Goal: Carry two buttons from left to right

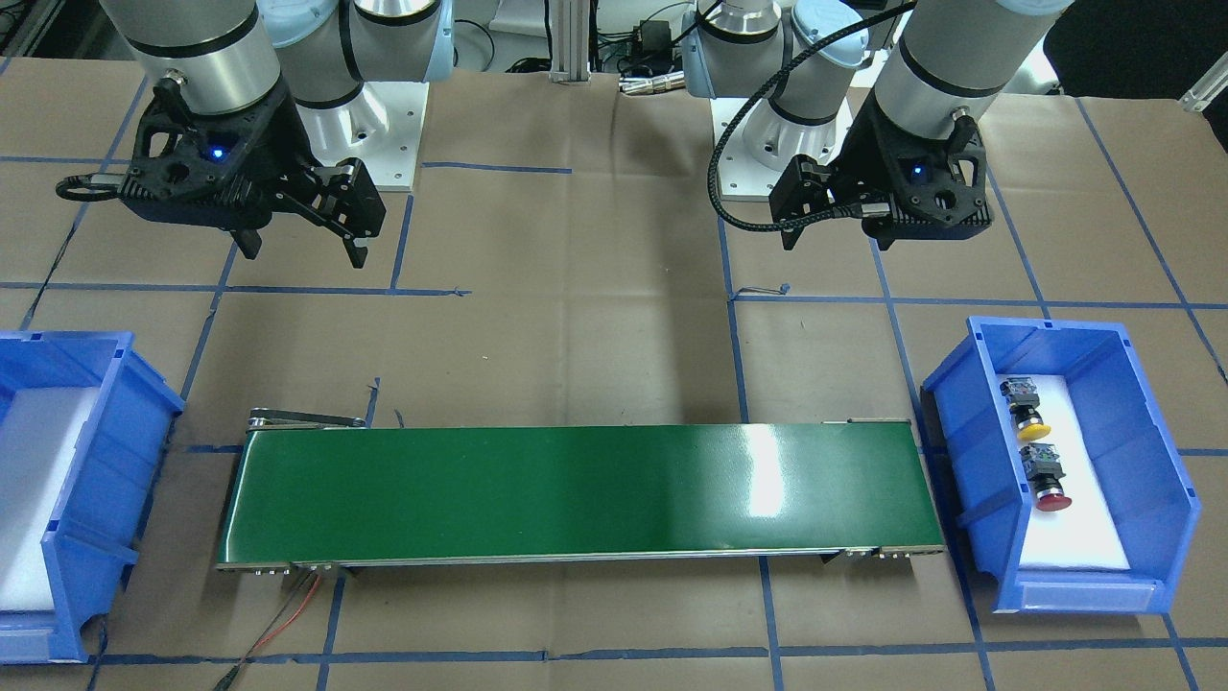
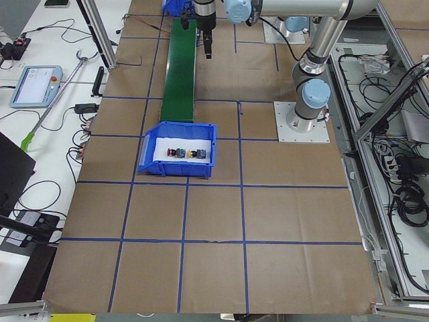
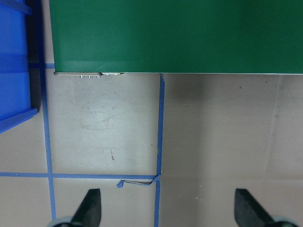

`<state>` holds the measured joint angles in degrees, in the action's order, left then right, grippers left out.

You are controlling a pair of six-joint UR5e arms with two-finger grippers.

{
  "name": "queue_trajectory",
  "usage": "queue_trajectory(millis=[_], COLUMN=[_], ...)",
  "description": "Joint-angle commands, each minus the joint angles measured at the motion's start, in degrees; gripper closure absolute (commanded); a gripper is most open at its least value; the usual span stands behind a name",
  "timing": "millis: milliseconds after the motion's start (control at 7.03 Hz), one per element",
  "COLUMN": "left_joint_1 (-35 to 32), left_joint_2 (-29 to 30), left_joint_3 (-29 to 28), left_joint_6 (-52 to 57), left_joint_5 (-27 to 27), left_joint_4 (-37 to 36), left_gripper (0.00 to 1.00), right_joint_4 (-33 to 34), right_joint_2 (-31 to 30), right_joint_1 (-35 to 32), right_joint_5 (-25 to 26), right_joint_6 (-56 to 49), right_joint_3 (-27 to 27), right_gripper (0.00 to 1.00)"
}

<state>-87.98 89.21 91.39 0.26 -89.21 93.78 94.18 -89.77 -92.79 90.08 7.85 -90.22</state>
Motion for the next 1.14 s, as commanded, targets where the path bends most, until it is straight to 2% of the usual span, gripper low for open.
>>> queue_trajectory(millis=[0, 996], left_joint_1=[0.0, 0.1], left_joint_2=[0.0, -1.1], left_joint_3=[0.0, 0.8], left_joint_6=[0.0, 0.1], left_joint_5=[0.0, -0.2], left_joint_4=[0.0, -0.2], left_gripper=[0.00, 0.00], right_joint_4=[-0.8, -0.8], right_joint_2=[-3.0, -3.3], right_joint_1=[-0.4, -0.1], right_joint_5=[-0.1, -0.1], right_joint_6=[0.0, 0.0], right_joint_3=[0.0, -0.5], right_gripper=[0.00, 0.00])
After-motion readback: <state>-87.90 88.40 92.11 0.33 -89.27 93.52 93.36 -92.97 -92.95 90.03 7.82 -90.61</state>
